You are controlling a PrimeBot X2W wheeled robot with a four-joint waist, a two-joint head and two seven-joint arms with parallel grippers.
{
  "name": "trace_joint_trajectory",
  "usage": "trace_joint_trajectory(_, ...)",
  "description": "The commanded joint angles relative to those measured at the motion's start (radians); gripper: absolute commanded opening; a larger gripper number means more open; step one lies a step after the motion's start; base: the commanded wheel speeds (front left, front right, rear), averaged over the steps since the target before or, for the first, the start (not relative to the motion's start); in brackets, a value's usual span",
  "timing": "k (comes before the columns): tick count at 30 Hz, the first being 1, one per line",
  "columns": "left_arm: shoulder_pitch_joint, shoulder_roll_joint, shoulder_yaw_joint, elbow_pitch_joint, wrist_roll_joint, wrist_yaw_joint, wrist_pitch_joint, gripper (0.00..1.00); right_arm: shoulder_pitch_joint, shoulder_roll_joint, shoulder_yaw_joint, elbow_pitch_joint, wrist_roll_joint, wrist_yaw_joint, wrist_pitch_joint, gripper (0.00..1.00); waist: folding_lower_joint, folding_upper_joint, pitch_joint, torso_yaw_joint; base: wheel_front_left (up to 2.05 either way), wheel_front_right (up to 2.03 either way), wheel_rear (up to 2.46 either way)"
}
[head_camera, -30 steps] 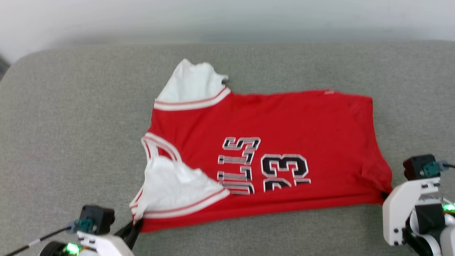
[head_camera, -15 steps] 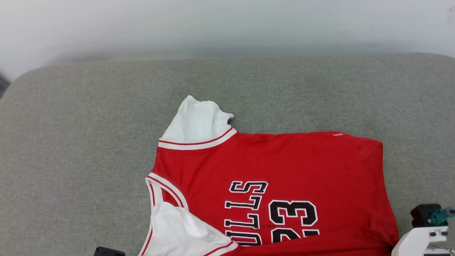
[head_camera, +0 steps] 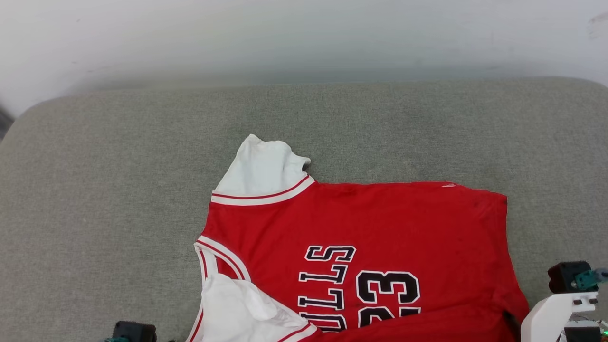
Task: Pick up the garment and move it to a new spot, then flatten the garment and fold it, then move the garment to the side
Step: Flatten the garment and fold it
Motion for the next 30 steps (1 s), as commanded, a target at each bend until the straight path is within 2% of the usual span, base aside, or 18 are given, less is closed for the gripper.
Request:
trace_joint_trajectory(1,-0.02,-0.004,0.016,-0.009,0.001,0.004,-0.02,1.0,-0.016,-0.006,-0.002,-0.013,0.001,-0.001,-0.011,1.0,0.0,0.0,-0.008,-0.001,0.0,0.0,0.0)
trace_joint_trajectory(6,-0.038,-0.014,0.074,-0.027,0.024,-0.004,-0.156,1.0,-0.054,-0.02,0.009,-0.068,0.024,-0.001,-0.087,1.0,0.0,0.0,-0.031,-0.005,0.0,0.0,0.0)
trace_joint_trajectory(12,-0.062,-0.05,0.135,-0.03,0.085,0.005,-0.366,1.0,-0.098,-0.023,0.032,-0.11,0.058,-0.001,-0.285,1.0,0.0,0.0,-0.051,-0.012,0.0,0.0,0.0)
trace_joint_trajectory(18,-0.071,-0.123,0.212,-0.06,0.184,0.012,-0.425,1.0,-0.103,0.008,0.033,-0.107,0.063,-0.001,-0.507,1.0,0.0,0.0,-0.047,-0.015,0.0,0.0,0.0)
trace_joint_trajectory(21,-0.066,-0.177,0.275,-0.1,0.235,-0.017,-0.426,1.0,-0.1,0.022,0.036,-0.107,0.059,-0.001,-0.607,1.0,0.0,0.0,-0.031,-0.017,0.0,0.0,0.0)
trace_joint_trajectory(25,-0.082,-0.217,0.333,-0.108,0.287,-0.071,-0.426,1.0,-0.114,0.032,0.035,-0.107,0.038,-0.001,-0.711,1.0,0.0,0.0,0.0,-0.022,0.0,0.0,0.0)
trace_joint_trajectory(28,-0.124,-0.224,0.348,-0.093,0.313,-0.12,-0.426,1.0,-0.133,0.039,0.031,-0.109,0.029,-0.001,-0.76,1.0,0.0,0.0,0.034,-0.033,0.0,0.0,0.0)
trace_joint_trajectory(30,-0.167,-0.209,0.344,-0.073,0.325,-0.15,-0.426,1.0,-0.144,0.042,0.039,-0.113,0.021,-0.001,-0.778,1.0,0.0,0.0,0.061,-0.047,0.0,0.0,0.0)
